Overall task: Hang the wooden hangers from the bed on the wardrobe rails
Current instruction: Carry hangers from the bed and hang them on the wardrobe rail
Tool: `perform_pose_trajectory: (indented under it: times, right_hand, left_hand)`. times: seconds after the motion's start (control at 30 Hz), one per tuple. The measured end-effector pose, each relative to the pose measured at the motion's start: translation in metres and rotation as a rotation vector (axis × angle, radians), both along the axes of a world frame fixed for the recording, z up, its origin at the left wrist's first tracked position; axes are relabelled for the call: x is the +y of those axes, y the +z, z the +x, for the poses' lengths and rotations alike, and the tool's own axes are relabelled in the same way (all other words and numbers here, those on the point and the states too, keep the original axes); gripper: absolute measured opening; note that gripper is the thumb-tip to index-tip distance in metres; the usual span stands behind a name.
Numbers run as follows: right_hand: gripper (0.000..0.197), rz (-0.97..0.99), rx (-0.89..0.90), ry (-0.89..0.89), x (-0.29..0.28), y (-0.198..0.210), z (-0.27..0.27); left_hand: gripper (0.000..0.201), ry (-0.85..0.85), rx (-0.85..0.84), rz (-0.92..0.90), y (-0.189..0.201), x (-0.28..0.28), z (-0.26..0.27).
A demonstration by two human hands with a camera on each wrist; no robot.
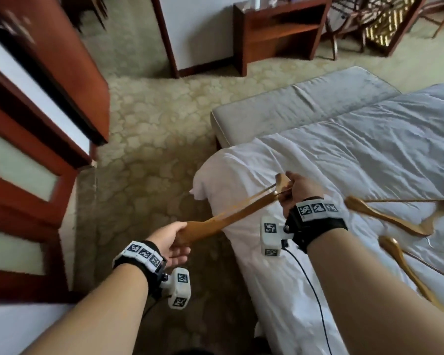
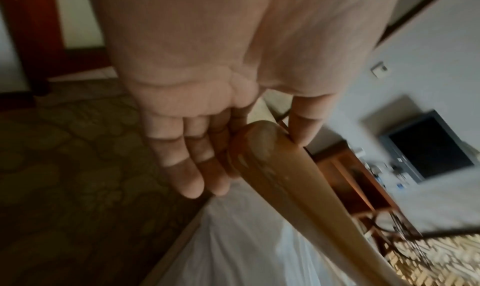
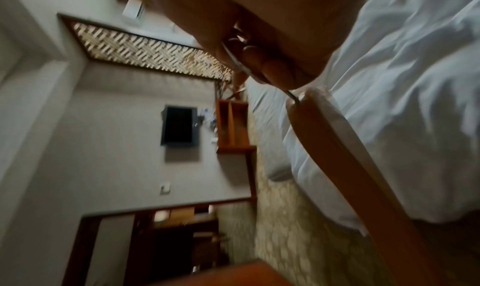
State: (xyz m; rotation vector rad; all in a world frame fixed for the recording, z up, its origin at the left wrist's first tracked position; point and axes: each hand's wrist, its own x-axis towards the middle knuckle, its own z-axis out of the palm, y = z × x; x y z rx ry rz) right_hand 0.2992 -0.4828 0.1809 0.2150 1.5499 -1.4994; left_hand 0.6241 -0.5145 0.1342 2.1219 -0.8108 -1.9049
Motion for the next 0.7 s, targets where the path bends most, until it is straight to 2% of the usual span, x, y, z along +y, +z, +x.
perform_pose_trajectory:
  times: [0.13,0.27,0.33,0.53,0.7]
  right_hand:
    - [0.012,-0.106,0.145,0.288,-0.031,0.039,0.11]
    - [0.01,-0.202,0.348,0.518,-0.038,0.072,0.224]
    - [0.01,-0.25,0.384,0.594,-0.031,0.088,0.28]
    - [0.017,-0.352,0.506,0.913,-0.012,0.122,0.405]
    - [0.018,-0.424,0.436,1.182,0.005,0.137,0.47]
  left_hand:
    - [0.05,0.012,-0.06,-0.016,0.009,0.029,0.108]
    - [0.04,0.03,-0.092,-0.082,0.022,0.06,0.198]
    - [0.035,0.049,-0.132,-0.133,0.042,0.069,0.234]
    - [0.024,0.305,0.041,-0.299,0.099,0.085,0.306]
    - [0.031,0.437,0.136,-0.332,0.12,0.115,0.324]
